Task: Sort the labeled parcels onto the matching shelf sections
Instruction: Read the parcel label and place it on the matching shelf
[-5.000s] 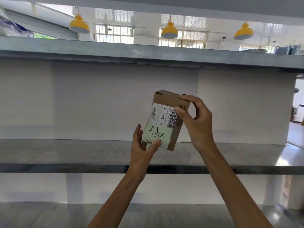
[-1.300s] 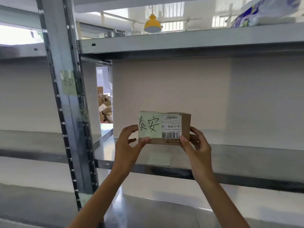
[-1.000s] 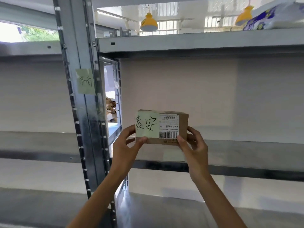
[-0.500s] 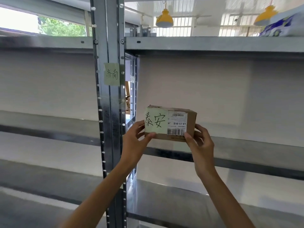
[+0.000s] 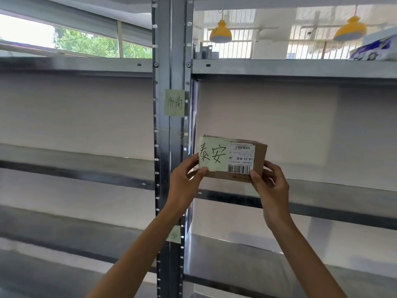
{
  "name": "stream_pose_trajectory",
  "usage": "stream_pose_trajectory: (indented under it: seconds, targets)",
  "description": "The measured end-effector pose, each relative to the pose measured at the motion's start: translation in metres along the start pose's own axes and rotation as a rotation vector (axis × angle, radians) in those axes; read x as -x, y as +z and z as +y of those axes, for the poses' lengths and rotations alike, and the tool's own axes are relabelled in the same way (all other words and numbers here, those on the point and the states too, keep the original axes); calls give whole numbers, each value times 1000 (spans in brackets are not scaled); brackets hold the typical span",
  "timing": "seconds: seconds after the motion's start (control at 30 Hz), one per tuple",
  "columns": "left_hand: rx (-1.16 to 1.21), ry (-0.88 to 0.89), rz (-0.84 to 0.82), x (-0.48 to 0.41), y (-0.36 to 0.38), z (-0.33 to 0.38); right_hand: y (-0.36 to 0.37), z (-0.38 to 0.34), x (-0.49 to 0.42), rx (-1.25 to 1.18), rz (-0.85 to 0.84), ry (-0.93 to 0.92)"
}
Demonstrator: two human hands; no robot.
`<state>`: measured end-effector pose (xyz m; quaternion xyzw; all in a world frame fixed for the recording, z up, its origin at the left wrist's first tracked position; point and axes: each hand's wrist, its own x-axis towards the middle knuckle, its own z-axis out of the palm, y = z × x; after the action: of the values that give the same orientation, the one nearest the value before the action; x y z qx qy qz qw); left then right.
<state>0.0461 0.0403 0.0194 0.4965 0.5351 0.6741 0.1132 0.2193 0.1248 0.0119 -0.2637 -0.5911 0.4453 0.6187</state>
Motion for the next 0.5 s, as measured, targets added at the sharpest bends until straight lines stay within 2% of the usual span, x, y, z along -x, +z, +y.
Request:
stream_pose_trajectory:
  seconds: [0.33, 0.5]
  targets:
    - [23, -71, -91, 32, -24, -14, 0, 10, 51, 67, 41, 63]
    - [-92, -86, -122, 56, -26, -29, -13, 18, 80, 114, 88, 122]
